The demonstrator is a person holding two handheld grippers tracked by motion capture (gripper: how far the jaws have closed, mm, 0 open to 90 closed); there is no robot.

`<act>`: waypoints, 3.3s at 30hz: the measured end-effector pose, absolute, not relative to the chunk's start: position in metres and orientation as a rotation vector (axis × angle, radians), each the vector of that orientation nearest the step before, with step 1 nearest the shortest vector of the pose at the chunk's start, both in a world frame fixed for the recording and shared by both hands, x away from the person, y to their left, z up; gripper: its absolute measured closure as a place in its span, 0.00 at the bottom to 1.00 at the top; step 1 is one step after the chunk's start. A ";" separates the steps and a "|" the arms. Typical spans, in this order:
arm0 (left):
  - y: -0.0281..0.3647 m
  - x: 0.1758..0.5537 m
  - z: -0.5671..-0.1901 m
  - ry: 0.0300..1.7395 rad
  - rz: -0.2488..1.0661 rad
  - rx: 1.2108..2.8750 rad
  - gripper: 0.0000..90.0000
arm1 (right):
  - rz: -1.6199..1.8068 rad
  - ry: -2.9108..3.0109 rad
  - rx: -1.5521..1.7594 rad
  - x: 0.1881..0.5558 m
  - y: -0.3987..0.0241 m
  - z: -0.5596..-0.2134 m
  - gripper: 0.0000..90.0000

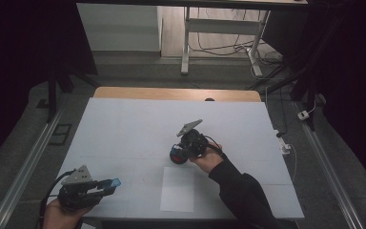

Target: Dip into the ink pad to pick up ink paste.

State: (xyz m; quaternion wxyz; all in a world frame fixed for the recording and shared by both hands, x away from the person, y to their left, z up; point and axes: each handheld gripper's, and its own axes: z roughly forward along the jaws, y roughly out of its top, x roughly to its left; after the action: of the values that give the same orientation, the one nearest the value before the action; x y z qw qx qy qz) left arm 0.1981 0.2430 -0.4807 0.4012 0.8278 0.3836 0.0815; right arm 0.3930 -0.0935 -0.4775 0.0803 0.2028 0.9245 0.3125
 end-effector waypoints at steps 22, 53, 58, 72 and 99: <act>0.242 0.198 -0.481 0.969 0.205 2.101 0.77 | 0.996 2.774 0.660 0.397 -0.099 -0.481 0.78; 0.246 0.201 -0.482 0.988 0.164 2.075 0.77 | 0.973 2.753 0.602 0.392 -0.097 -0.479 0.78; 0.245 0.201 -0.482 0.988 0.161 2.080 0.77 | 0.971 2.751 0.606 0.393 -0.098 -0.479 0.78; 0.245 0.201 -0.481 0.992 0.173 2.085 0.77 | 1.036 2.739 0.609 0.389 -0.106 -0.466 0.78; 0.246 0.200 -0.481 0.982 0.168 2.076 0.77 | 1.142 2.749 0.535 0.361 -0.111 -0.446 0.78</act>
State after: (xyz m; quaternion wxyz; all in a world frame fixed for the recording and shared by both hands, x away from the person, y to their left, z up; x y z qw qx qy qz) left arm 0.2005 0.2459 -0.4812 0.4073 0.8233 0.3897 0.0668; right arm 0.3613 -0.1113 -0.4462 0.0585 0.1765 0.9074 0.3769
